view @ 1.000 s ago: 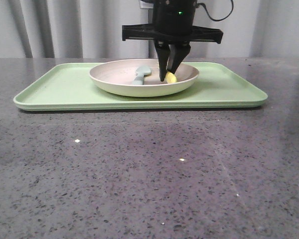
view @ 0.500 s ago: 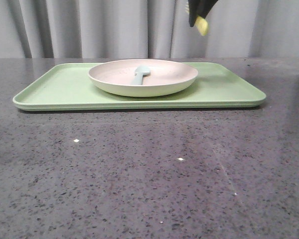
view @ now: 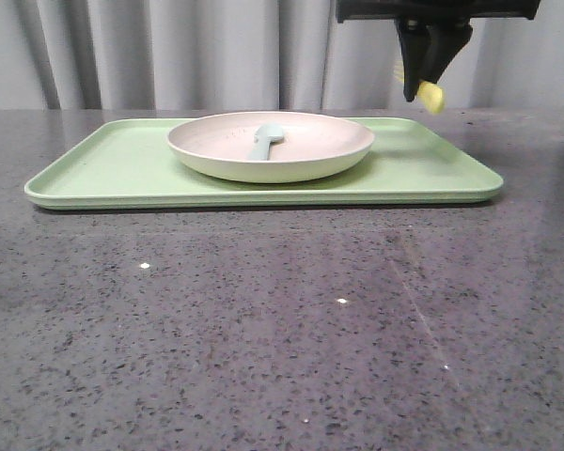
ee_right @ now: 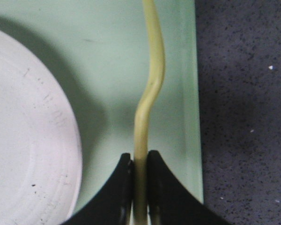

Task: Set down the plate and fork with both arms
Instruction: 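Lift the yellow fork out of the plate with the right gripper, then lower the fork onto the tray beside the plate and release it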

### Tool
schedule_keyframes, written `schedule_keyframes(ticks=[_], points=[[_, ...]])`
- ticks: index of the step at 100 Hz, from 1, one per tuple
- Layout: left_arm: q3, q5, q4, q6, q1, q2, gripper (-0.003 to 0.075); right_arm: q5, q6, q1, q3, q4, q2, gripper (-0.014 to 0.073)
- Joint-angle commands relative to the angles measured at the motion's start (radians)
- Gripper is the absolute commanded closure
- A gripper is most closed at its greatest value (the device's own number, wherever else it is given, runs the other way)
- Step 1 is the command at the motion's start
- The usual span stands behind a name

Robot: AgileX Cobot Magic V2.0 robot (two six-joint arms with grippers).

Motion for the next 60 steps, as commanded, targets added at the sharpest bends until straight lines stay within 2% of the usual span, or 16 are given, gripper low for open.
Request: schedule_keyframes(ticks=[1, 17, 34, 41, 60], points=[[-0.026, -0.064, 0.002, -0.01, -0.005, -0.006, 0.0441, 0.066, -0.013, -0.004, -0.015, 0.004, -0.035, 0.0594], [-0.026, -0.068, 0.002, -0.01, -0.005, -0.006, 0.0441, 0.064, -0.027, -0.004, -0.014, 0.023, -0.001, 0.0533], [-0.026, -0.07, 0.002, -0.01, -0.005, -0.006, 0.0441, 0.055, -0.032, -0.004, -0.014, 0.029, 0.005, 0.0347], [-0.026, -0.074, 0.002, -0.01, -0.005, -0.006, 0.0441, 0.055, -0.032, -0.004, -0.014, 0.029, 0.005, 0.0295], [-0.026, -0.082, 0.002, -0.01, -0.005, -0.006, 0.0441, 0.056, -0.032, -0.004, -0.014, 0.028, -0.004, 0.0296]])
